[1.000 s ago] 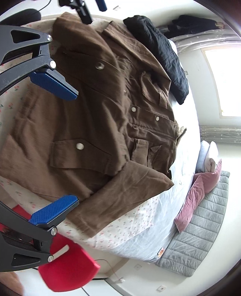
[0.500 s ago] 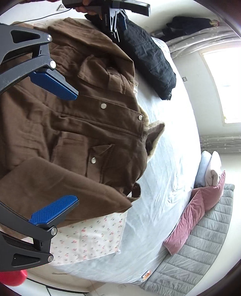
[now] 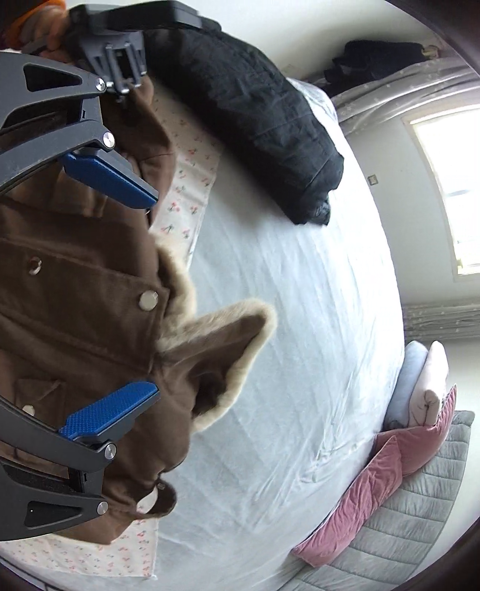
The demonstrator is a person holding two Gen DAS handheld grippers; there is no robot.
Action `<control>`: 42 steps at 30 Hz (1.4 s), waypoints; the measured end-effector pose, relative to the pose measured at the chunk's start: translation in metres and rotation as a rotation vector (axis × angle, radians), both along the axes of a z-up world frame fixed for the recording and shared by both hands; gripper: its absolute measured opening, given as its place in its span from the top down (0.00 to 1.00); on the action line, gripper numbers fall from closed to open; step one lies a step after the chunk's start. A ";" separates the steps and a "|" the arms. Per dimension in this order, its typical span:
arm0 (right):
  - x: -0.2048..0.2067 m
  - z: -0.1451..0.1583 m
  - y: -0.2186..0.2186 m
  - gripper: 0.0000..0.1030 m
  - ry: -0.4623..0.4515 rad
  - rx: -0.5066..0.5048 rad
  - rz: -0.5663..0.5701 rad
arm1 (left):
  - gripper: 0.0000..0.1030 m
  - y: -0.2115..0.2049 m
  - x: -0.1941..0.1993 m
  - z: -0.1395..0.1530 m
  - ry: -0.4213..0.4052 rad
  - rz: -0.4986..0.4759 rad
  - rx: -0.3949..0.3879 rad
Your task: Fold large clothes
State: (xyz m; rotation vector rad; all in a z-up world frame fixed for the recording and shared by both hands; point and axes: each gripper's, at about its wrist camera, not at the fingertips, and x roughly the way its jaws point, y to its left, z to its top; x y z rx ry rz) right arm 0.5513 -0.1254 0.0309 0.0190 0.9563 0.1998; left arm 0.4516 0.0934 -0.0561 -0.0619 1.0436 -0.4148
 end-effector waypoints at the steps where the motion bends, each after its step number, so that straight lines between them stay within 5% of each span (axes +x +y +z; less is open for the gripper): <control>1: 0.003 0.002 0.009 0.11 -0.008 0.021 0.024 | 0.94 0.000 -0.018 0.005 -0.028 -0.028 -0.023; 6: 0.008 0.003 0.054 0.12 0.015 -0.007 0.106 | 0.94 -0.008 -0.102 0.010 -0.076 -0.180 -0.120; 12: 0.020 -0.036 0.088 0.12 0.154 -0.149 0.115 | 0.95 -0.026 -0.177 -0.005 -0.024 -0.336 -0.192; 15: 0.017 -0.070 0.097 0.12 0.282 -0.314 0.107 | 0.95 -0.021 -0.189 -0.008 -0.006 -0.352 -0.207; 18: -0.002 -0.105 0.103 0.15 0.370 -0.622 0.157 | 0.95 -0.006 -0.185 -0.010 0.007 -0.321 -0.222; 19: -0.010 -0.111 0.104 0.27 0.369 -0.693 0.179 | 0.95 0.000 -0.182 -0.010 0.008 -0.307 -0.227; 20: -0.015 -0.113 0.103 0.58 0.366 -0.727 0.182 | 0.95 0.003 -0.182 -0.008 0.009 -0.297 -0.233; 21: -0.016 -0.113 0.098 0.76 0.376 -0.737 0.166 | 0.95 0.008 -0.181 -0.006 0.006 -0.285 -0.237; 22: -0.018 -0.109 0.094 0.82 0.376 -0.732 0.161 | 0.95 0.013 -0.179 0.000 -0.009 -0.271 -0.238; 27: -0.025 -0.056 0.085 0.89 0.180 -0.658 0.121 | 0.95 0.049 -0.154 0.049 -0.177 -0.142 -0.195; 30: -0.028 0.016 0.068 0.90 -0.072 -0.461 0.001 | 0.95 0.086 -0.124 0.099 -0.358 0.014 -0.116; 32: -0.036 0.065 0.057 1.00 -0.265 -0.295 -0.078 | 0.94 0.114 -0.093 0.125 -0.435 0.140 -0.073; 34: -0.048 0.100 0.055 0.98 -0.438 -0.172 -0.092 | 0.93 0.134 -0.049 0.129 -0.414 0.204 -0.055; 36: -0.033 0.111 0.060 0.89 -0.358 -0.111 -0.073 | 0.74 0.141 0.001 0.111 -0.336 0.274 0.069; 38: -0.028 0.110 0.059 0.65 -0.266 -0.079 -0.083 | 0.53 0.147 0.021 0.085 -0.252 0.342 0.124; 41: -0.054 0.110 0.051 0.29 -0.276 -0.129 -0.059 | 0.31 0.156 0.015 0.071 -0.200 0.347 0.014; 42: -0.066 0.111 0.040 0.26 -0.283 -0.174 -0.056 | 0.25 0.155 0.010 0.068 -0.199 0.338 0.015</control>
